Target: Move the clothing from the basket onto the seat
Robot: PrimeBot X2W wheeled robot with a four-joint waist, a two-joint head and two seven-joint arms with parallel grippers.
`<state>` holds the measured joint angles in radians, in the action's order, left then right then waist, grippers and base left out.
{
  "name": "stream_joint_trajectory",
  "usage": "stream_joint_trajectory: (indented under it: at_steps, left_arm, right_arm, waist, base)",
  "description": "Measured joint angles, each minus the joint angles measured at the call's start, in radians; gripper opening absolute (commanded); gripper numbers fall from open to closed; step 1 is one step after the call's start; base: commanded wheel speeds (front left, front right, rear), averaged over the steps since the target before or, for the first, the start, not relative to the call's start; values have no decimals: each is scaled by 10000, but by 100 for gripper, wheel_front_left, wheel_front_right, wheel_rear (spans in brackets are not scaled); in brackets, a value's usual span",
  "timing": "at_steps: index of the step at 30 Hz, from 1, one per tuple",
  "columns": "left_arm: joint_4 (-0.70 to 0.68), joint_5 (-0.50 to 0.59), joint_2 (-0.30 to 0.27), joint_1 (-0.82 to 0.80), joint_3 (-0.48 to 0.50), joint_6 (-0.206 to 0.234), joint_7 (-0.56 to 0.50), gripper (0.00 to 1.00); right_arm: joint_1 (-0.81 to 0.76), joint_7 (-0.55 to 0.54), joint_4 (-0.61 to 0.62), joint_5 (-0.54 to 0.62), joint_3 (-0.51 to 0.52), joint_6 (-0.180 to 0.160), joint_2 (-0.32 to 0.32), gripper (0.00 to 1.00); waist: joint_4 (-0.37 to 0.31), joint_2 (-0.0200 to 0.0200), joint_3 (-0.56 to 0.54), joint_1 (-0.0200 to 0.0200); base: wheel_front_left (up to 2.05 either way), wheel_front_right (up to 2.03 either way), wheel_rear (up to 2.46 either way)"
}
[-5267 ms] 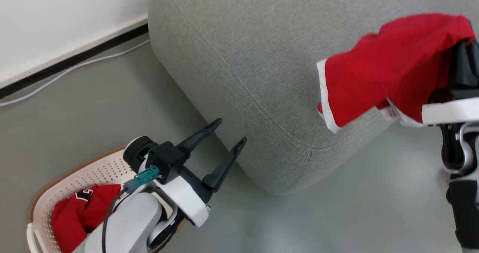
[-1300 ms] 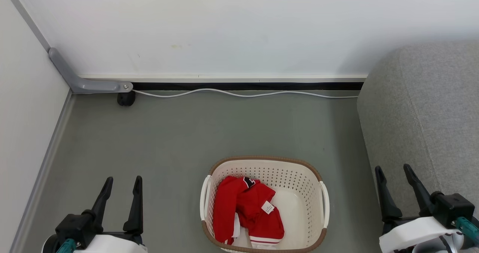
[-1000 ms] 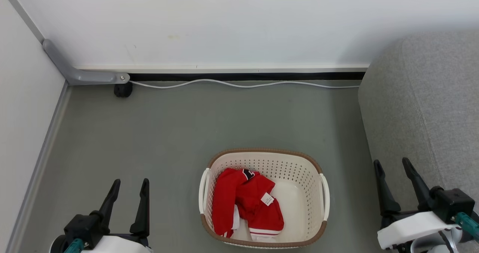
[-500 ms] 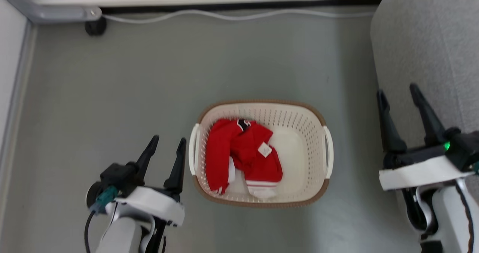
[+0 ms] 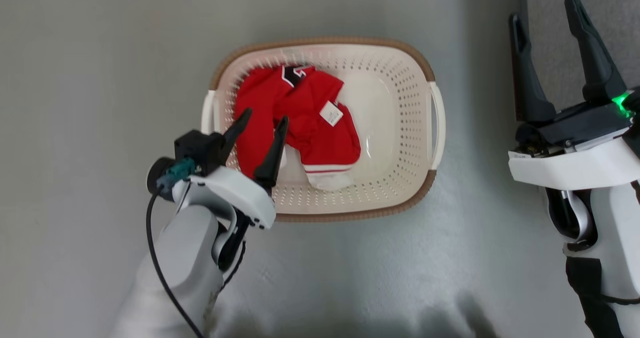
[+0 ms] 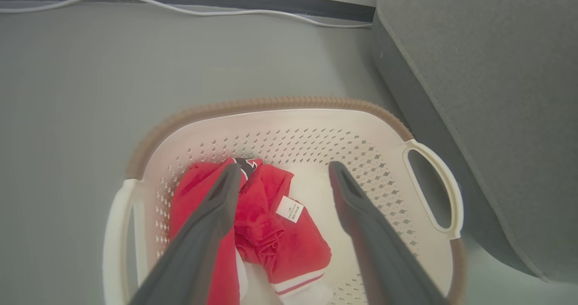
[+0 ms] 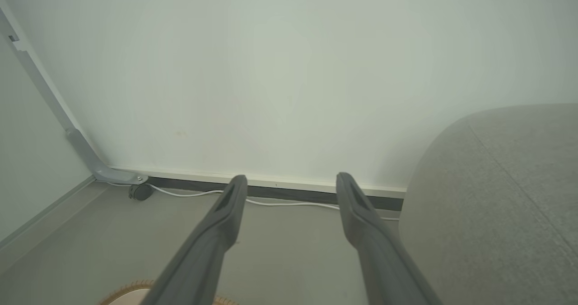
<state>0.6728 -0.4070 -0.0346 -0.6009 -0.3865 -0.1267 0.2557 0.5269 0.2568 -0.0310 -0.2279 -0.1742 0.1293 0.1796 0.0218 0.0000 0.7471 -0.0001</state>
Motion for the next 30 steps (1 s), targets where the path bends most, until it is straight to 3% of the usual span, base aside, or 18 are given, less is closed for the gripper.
stream_joint_trajectory:
  at_steps: [5,11,21,30]
  left_arm:
    - [1080,23,27,-1225,-339,0,2,100]
    - [2579,798,44,-2648,-1204,163,2,100]
    - [5419,1626,90,-4683,-2291,949,-79,100]
    - [6088,2027,-84,-5395,-2786,1643,-894,100]
  right_arm:
    - [438,0,230,92,-219,0,-6,100]
    - [707,0,476,92,-422,0,-123,100]
    - [1081,0,704,88,-934,0,-428,100]
    - [1098,0,884,86,-961,0,-587,100]
  waist:
    - [-316,0,953,1]
    - [-696,0,1813,1]
    - [-1406,0,2655,0]
    - [-1825,0,3022,0]
  base:
    - [0,0,0]
    - [0,0,0]
    - [0,0,0]
    - [0,0,0]
